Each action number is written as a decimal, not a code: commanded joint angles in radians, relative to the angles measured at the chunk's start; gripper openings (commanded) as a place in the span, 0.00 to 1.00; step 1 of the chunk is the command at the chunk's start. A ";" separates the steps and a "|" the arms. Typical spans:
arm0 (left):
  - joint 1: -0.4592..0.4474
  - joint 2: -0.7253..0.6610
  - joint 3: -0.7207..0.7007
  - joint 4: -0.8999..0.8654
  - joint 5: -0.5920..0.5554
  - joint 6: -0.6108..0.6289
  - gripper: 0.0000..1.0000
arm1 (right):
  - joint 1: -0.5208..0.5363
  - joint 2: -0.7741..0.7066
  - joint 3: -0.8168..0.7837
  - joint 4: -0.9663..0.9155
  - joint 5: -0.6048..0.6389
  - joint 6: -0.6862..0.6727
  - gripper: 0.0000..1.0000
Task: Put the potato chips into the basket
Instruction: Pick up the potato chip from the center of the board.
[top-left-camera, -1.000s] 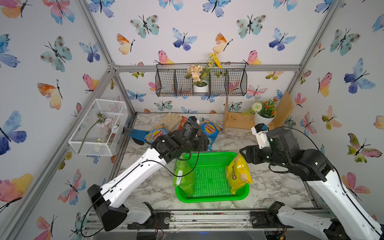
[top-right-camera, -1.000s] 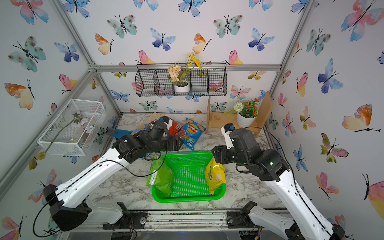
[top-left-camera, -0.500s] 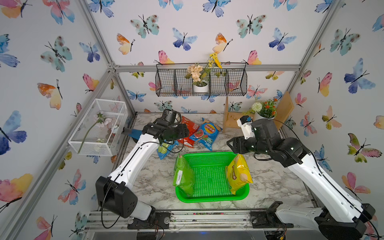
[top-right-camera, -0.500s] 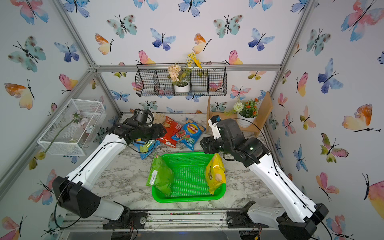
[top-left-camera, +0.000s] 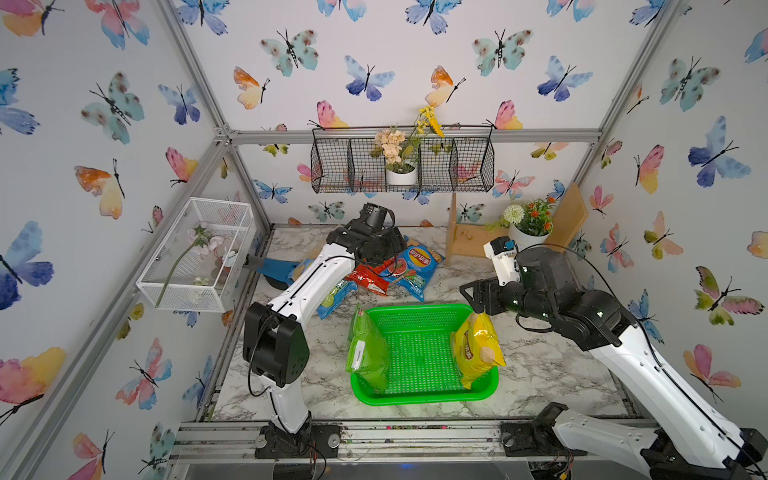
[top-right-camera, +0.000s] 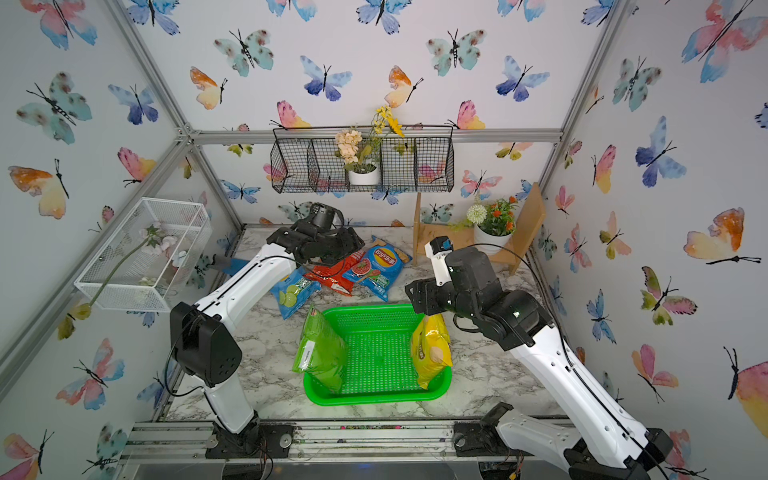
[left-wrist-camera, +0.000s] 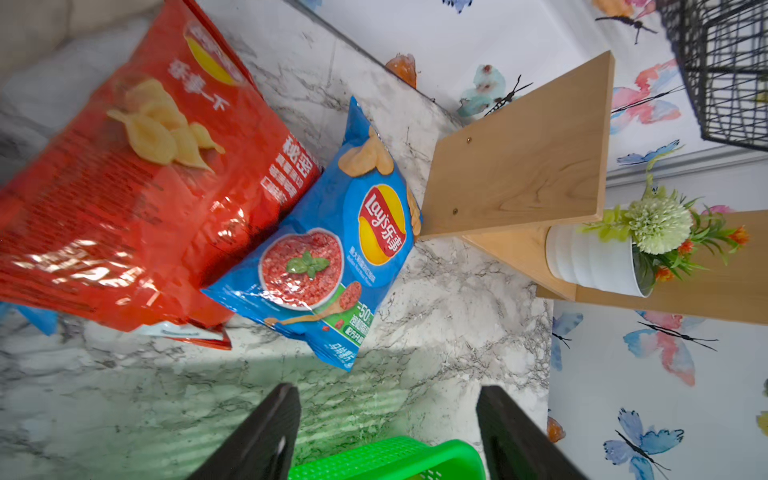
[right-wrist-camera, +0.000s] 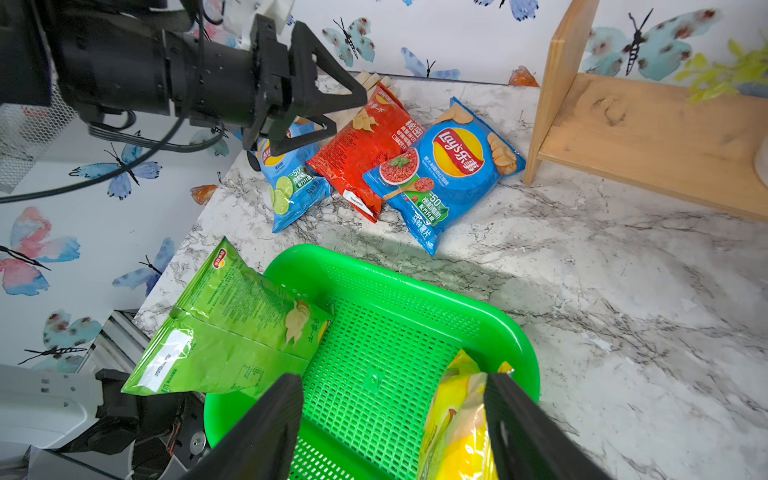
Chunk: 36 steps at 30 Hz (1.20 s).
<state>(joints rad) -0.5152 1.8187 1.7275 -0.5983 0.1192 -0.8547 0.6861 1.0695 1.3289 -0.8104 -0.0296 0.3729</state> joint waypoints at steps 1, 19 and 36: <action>-0.050 0.055 0.000 0.065 -0.120 -0.147 0.73 | 0.000 -0.027 -0.033 0.032 0.013 -0.006 0.75; -0.128 0.171 -0.069 0.056 -0.382 -0.441 0.53 | 0.000 -0.188 -0.123 -0.001 0.022 -0.011 0.76; -0.097 0.246 -0.132 0.086 -0.365 -0.439 0.49 | 0.000 -0.209 -0.158 -0.015 -0.006 0.003 0.76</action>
<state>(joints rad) -0.6209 2.0487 1.6150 -0.5274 -0.2344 -1.2892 0.6861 0.8658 1.1786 -0.8036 -0.0292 0.3733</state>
